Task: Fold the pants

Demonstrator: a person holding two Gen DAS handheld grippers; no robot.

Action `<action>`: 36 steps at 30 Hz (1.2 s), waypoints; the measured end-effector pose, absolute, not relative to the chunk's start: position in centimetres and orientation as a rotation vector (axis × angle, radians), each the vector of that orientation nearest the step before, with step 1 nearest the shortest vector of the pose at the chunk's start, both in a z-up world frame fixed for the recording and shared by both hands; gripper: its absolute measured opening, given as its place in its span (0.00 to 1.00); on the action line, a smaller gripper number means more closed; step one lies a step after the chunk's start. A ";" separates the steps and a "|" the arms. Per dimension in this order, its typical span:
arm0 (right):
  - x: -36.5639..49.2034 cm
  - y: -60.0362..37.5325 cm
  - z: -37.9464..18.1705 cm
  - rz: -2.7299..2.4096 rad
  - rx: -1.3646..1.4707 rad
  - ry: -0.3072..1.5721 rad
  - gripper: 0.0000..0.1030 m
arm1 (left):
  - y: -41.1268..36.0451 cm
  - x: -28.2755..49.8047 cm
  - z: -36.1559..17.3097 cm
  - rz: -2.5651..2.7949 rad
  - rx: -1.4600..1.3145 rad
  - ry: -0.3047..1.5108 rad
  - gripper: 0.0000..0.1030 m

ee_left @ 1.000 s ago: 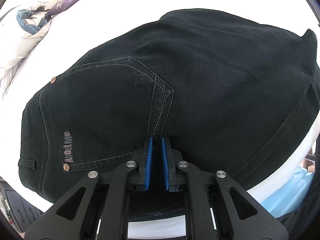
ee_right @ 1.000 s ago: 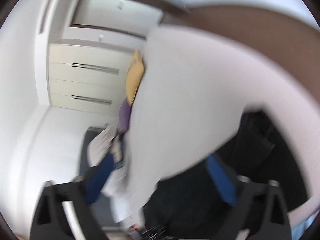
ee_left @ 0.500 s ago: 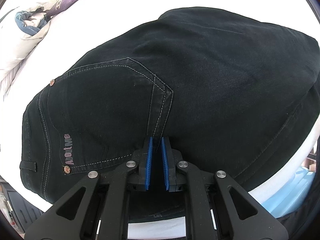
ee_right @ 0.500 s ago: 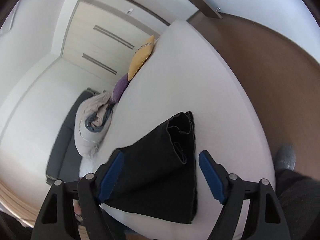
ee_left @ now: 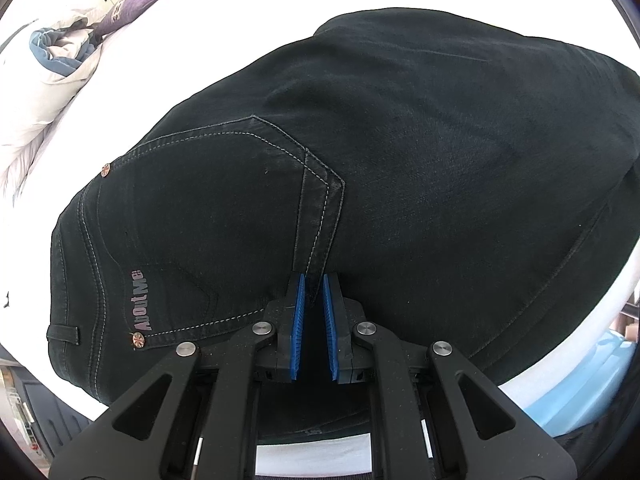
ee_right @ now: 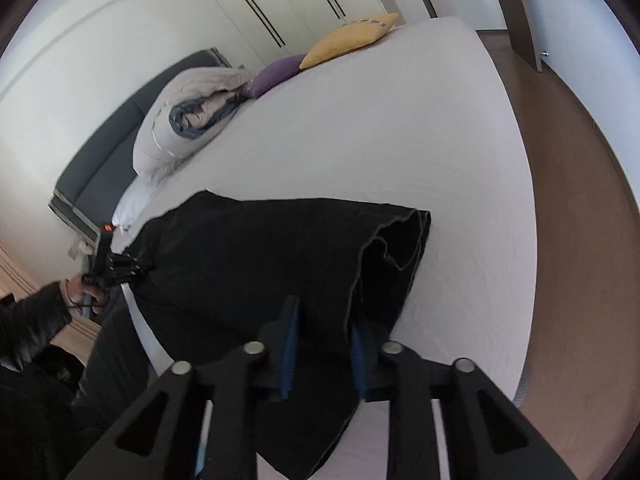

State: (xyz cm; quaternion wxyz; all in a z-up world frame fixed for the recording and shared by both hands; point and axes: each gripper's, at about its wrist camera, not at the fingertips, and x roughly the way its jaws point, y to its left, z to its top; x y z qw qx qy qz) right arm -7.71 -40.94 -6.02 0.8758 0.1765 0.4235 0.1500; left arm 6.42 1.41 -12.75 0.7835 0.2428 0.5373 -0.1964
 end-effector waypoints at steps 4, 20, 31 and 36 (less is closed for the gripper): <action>-7.1 -40.5 -4.6 0.311 0.406 0.947 0.08 | 1.4 6.2 -12.8 -0.428 0.526 1.155 0.09; -10.1 -46.3 -2.7 0.109 0.791 0.945 0.79 | 0.4 6.2 -12.8 -0.432 0.533 1.149 0.09; -11.6 -43.0 -5.4 0.295 0.656 0.849 0.66 | -0.3 6.1 -12.7 -0.414 0.571 1.159 0.09; -10.5 -40.5 -7.2 0.288 0.590 0.981 0.26 | -0.8 6.1 -12.8 -0.412 0.574 1.160 0.09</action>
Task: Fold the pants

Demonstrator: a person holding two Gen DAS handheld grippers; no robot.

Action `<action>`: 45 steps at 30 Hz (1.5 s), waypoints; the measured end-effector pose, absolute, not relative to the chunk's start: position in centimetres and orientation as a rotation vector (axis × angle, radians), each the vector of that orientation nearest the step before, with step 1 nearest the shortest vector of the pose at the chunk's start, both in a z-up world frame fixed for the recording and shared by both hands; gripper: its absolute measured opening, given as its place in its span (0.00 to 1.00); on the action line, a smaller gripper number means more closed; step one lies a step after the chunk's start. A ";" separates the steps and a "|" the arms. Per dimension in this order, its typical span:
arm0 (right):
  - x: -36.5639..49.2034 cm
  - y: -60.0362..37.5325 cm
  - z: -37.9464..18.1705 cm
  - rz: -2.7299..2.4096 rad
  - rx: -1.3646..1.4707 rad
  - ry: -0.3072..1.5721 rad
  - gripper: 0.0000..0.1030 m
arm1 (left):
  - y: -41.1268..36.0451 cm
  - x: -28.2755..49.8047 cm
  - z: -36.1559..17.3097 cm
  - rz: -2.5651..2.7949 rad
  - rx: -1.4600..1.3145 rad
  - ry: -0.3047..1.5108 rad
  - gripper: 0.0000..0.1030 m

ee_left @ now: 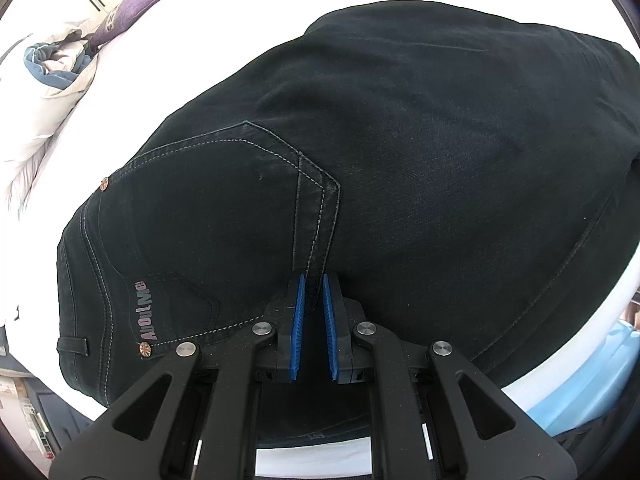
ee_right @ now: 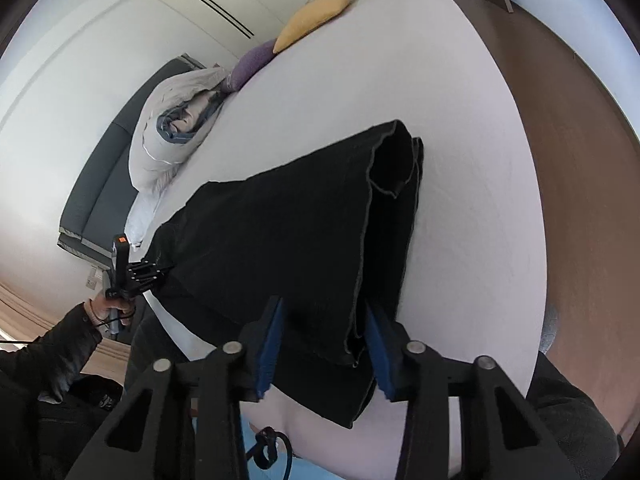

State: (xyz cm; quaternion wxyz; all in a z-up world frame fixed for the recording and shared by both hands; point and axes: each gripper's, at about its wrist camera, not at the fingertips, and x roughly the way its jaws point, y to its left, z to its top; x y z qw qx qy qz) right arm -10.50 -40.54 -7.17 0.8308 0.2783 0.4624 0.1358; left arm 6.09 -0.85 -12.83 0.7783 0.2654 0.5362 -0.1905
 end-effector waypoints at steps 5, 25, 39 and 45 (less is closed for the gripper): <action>-10.3 -39.3 -5.7 0.322 0.607 0.976 0.19 | -1.0 5.8 -12.9 -0.417 0.585 1.152 0.09; -11.4 -42.4 -5.8 0.215 0.954 1.115 0.08 | -2.5 3.3 -12.7 -0.566 0.856 1.088 0.09; -13.5 -44.2 -5.4 0.031 0.931 1.134 0.11 | -1.2 -0.2 -13.6 -0.566 1.001 1.064 0.09; -9.8 -37.5 -2.2 0.329 0.905 0.996 0.34 | 0.0 0.4 -14.0 -0.542 0.972 1.056 0.09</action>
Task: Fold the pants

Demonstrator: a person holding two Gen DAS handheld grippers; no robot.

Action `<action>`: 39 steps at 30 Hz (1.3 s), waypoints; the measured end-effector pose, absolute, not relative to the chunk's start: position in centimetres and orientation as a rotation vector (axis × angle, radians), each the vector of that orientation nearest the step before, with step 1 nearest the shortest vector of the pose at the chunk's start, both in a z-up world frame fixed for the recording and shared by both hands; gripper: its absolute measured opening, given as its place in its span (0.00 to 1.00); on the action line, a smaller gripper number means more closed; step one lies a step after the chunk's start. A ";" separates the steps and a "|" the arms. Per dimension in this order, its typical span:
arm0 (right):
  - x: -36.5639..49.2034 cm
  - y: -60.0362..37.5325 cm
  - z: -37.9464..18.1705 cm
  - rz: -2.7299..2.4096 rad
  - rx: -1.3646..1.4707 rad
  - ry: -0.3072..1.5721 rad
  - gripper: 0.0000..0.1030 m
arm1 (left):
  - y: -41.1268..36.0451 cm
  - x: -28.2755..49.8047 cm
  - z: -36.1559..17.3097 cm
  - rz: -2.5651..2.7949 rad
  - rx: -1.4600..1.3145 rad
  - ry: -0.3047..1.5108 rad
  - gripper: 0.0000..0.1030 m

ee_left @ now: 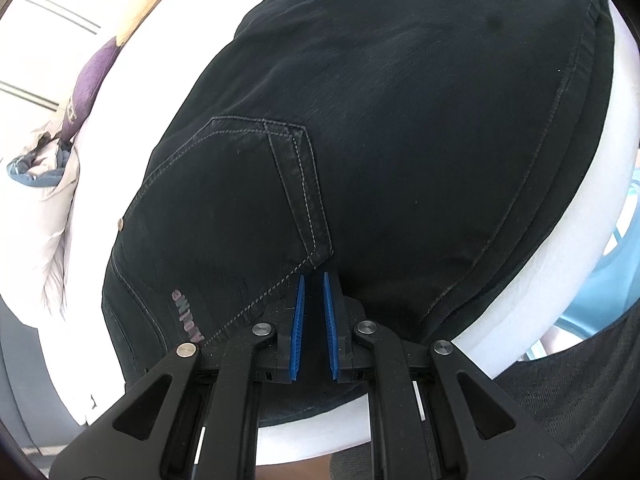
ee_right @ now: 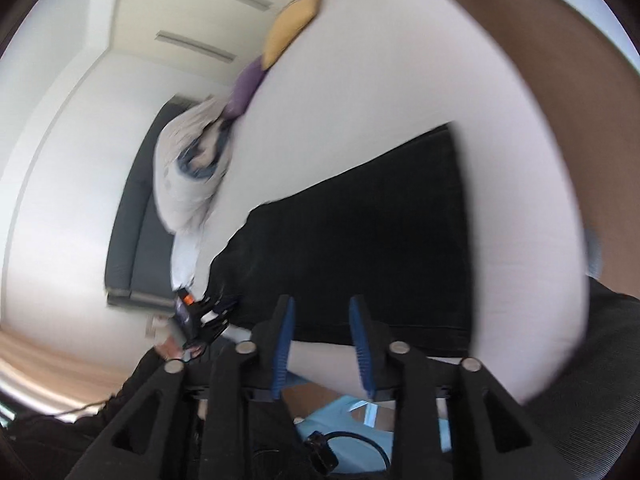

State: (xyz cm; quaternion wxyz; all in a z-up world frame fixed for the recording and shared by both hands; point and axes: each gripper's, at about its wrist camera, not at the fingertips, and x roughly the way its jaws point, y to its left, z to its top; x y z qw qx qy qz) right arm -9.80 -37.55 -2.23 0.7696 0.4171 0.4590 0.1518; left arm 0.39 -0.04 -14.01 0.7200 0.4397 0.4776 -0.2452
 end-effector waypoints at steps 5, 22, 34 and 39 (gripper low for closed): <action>-6.8 -34.1 -10.1 0.288 0.953 1.210 0.24 | 2.0 0.7 -14.5 -0.533 0.949 1.044 0.09; 0.3 -35.9 -4.6 0.197 0.775 0.943 0.53 | -5.0 3.8 -8.1 -0.572 0.758 0.900 0.09; -1.4 -45.7 -6.2 -0.095 0.883 0.807 0.74 | -4.9 3.8 -14.4 -0.534 0.746 0.979 0.09; -3.3 -44.7 -3.4 0.133 0.912 0.741 0.74 | -3.7 3.3 -14.4 -0.495 0.697 0.973 0.09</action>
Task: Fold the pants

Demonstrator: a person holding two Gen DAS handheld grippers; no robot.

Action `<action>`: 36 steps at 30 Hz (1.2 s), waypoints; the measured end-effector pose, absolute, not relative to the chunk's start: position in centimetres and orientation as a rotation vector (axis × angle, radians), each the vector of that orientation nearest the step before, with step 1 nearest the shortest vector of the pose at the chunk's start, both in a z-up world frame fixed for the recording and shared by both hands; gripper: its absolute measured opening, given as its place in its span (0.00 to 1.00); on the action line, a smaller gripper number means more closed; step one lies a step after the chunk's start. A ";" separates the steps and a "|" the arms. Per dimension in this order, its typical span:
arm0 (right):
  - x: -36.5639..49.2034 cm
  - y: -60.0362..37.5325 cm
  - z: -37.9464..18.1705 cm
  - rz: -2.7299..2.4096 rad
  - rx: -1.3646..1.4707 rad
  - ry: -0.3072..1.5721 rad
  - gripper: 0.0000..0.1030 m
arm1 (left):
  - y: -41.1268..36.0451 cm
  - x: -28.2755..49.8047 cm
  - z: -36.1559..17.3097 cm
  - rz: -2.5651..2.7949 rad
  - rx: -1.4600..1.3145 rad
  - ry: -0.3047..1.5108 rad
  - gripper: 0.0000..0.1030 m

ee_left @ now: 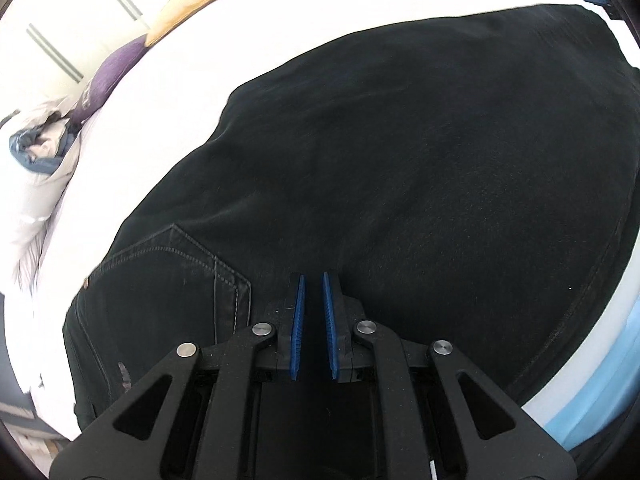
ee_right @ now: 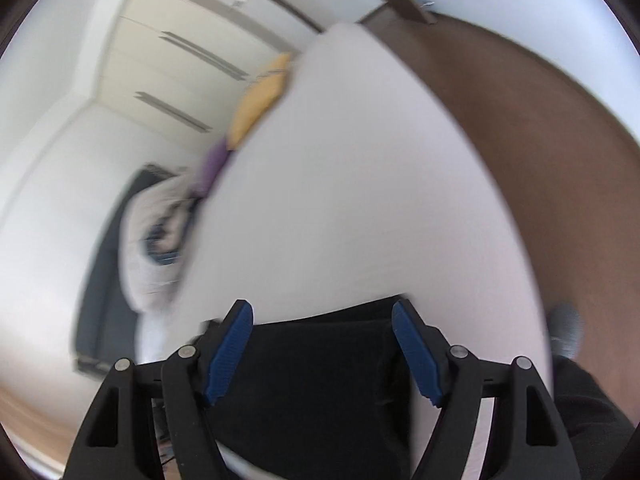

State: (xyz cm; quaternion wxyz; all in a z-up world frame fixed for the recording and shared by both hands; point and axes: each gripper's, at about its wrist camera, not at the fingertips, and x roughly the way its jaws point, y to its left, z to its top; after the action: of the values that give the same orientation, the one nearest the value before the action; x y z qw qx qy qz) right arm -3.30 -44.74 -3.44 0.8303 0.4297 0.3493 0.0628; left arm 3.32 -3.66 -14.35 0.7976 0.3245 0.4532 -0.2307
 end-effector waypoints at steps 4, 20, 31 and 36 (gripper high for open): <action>-1.5 -40.0 -5.2 0.361 0.940 0.806 0.76 | -2.8 3.8 -14.4 -0.470 0.667 0.965 0.09; 3.7 -28.4 -4.6 0.385 0.863 0.821 0.63 | -3.2 9.0 -9.0 -0.484 0.483 0.911 0.10; 10.6 -23.2 -11.6 0.283 0.781 1.078 0.40 | 7.7 13.9 -14.0 -0.437 0.382 1.002 0.10; 11.3 -21.8 -6.8 0.248 0.678 1.025 0.58 | 16.2 13.0 -13.5 -0.341 0.178 1.011 0.10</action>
State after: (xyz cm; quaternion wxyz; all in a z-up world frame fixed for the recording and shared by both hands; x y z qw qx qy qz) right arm 11.31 -21.76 -6.85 0.8099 0.3171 0.4796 0.1159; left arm 12.97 16.16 -13.48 0.8572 0.0848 0.4812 -0.1625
